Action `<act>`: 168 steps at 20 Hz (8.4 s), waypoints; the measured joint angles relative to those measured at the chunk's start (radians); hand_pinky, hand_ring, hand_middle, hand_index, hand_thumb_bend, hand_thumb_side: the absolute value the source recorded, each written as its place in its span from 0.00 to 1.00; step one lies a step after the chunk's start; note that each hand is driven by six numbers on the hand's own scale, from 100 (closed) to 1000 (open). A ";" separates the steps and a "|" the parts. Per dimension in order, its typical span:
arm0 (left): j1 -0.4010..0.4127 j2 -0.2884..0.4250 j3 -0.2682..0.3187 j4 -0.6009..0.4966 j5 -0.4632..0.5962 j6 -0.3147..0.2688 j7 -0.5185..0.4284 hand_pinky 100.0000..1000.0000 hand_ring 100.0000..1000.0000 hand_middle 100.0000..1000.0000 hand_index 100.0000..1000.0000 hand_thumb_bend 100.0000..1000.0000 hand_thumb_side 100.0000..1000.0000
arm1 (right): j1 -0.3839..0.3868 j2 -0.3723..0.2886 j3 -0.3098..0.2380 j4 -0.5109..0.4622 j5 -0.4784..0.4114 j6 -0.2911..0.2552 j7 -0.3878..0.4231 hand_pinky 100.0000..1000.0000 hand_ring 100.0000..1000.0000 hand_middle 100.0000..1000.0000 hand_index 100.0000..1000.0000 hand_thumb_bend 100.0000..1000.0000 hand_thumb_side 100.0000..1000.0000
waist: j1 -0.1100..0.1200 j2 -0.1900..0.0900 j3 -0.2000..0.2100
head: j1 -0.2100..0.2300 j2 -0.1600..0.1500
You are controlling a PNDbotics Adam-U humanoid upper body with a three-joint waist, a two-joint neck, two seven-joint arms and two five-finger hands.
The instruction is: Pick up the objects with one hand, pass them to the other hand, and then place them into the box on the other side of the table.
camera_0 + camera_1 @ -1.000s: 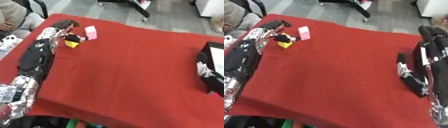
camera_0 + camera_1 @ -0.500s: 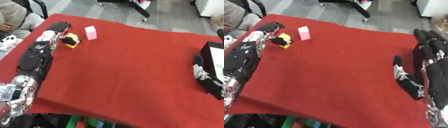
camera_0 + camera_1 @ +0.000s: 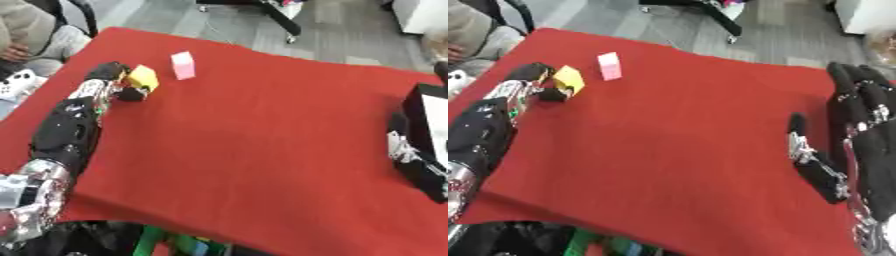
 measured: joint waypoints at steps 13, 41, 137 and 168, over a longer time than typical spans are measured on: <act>0.001 -0.017 0.000 -0.014 0.123 -0.004 0.058 0.75 0.69 0.74 0.86 0.23 0.84 | 0.000 0.004 0.007 0.000 -0.009 0.005 -0.004 0.78 0.86 0.80 0.95 0.03 0.34 | -0.003 0.002 -0.007 | 0.003 0.000; 0.041 -0.007 -0.014 -0.321 0.450 -0.334 -0.082 0.63 0.38 0.35 0.56 0.00 0.19 | -0.007 0.009 0.018 0.000 -0.021 -0.026 -0.025 0.78 0.85 0.81 0.94 0.01 0.33 | -0.008 0.009 -0.008 | -0.025 0.000; 0.048 -0.182 -0.686 -0.800 1.333 -0.393 -0.689 0.74 0.38 0.34 0.55 0.00 0.25 | -0.174 -0.046 0.195 -0.003 -0.053 -0.287 0.235 0.81 0.83 0.84 0.93 0.15 0.01 | -0.012 0.019 -0.001 | -0.186 0.000; 0.032 -0.178 -0.685 -0.793 1.310 -0.395 -0.687 0.74 0.40 0.36 0.56 0.00 0.18 | -0.176 -0.046 0.197 -0.012 0.045 -0.290 0.354 0.87 0.82 0.88 0.95 0.42 0.23 | -0.012 0.019 -0.001 | -0.188 0.000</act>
